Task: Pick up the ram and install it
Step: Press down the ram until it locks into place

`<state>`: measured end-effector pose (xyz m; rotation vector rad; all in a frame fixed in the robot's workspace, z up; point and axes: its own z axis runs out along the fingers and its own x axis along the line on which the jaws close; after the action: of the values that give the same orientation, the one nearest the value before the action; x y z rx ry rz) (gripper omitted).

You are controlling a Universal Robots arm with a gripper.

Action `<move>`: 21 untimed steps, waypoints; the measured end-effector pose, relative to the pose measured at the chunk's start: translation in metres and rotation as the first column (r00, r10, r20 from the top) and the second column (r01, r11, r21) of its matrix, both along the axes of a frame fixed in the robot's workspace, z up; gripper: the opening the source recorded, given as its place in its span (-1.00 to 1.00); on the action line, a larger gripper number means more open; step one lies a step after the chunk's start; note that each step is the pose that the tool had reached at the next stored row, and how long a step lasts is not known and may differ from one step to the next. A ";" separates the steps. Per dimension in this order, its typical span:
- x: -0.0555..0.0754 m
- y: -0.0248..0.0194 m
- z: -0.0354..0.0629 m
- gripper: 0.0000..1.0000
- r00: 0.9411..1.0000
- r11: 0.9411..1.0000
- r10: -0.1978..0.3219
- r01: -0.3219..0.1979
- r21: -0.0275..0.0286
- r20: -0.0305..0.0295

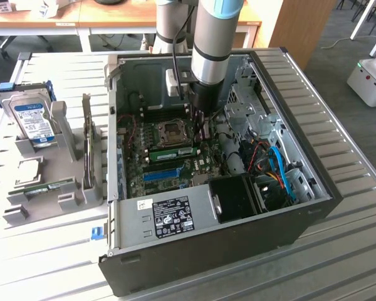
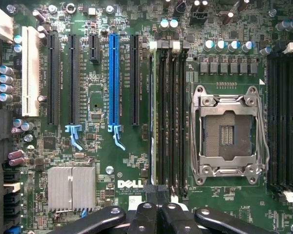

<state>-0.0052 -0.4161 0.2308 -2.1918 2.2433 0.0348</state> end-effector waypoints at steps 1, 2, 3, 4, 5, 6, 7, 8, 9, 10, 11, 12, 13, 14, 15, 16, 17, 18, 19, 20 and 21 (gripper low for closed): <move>0.000 0.0000 0.0000 -0.79 1.000 1.000 0.000 0.000 0.000 0.000; 0.000 0.0000 0.0000 -0.79 1.000 1.000 0.000 0.000 0.000 0.000; 0.000 0.0000 0.0000 -0.79 1.000 1.000 0.000 0.000 0.000 0.000; 0.000 0.0000 -0.0002 -0.79 1.000 1.000 0.000 0.000 0.000 0.000; 0.000 0.0001 -0.0009 -0.79 1.000 1.000 0.000 0.000 0.000 0.000; 0.000 0.0001 -0.0015 -0.79 1.000 1.000 0.000 0.000 0.000 0.000; 0.000 0.0000 -0.0015 -0.79 1.000 1.000 0.000 0.000 0.000 0.000; 0.000 0.0000 -0.0015 -0.79 1.000 1.000 0.000 0.000 0.000 0.000; 0.000 0.0000 -0.0015 -0.79 1.000 1.000 0.000 0.000 0.000 0.000; 0.000 0.0000 -0.0015 -0.79 1.000 1.000 0.000 0.000 0.000 0.000; 0.000 0.0000 -0.0017 -0.79 1.000 1.000 0.000 0.000 0.000 0.000; 0.000 0.0000 -0.0022 -0.79 1.000 1.000 0.000 0.000 0.000 0.000; 0.000 0.0000 -0.0023 -0.79 1.000 1.000 0.000 0.000 0.000 0.000; 0.000 0.0000 -0.0023 -0.79 1.000 1.000 0.000 0.000 0.000 0.000; 0.000 0.0000 -0.0023 -0.79 1.000 1.000 0.000 0.000 0.000 0.000; 0.000 0.0000 -0.0023 -0.79 1.000 1.000 0.000 0.000 0.000 0.000; 0.000 0.0000 -0.0023 -0.79 1.000 1.000 0.000 0.000 0.000 0.000; 0.000 0.0000 -0.0027 -0.79 1.000 1.000 0.000 0.000 0.000 0.000; 0.000 0.0001 -0.0031 -0.79 1.000 1.000 0.000 0.000 0.000 0.000; 0.000 0.0000 -0.0032 -0.79 1.000 1.000 0.000 0.000 0.000 0.000; 0.000 0.0000 -0.0032 -0.79 1.000 1.000 0.000 0.000 0.000 0.000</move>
<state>-0.0052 -0.4161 0.2276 -2.1918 2.2432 0.0348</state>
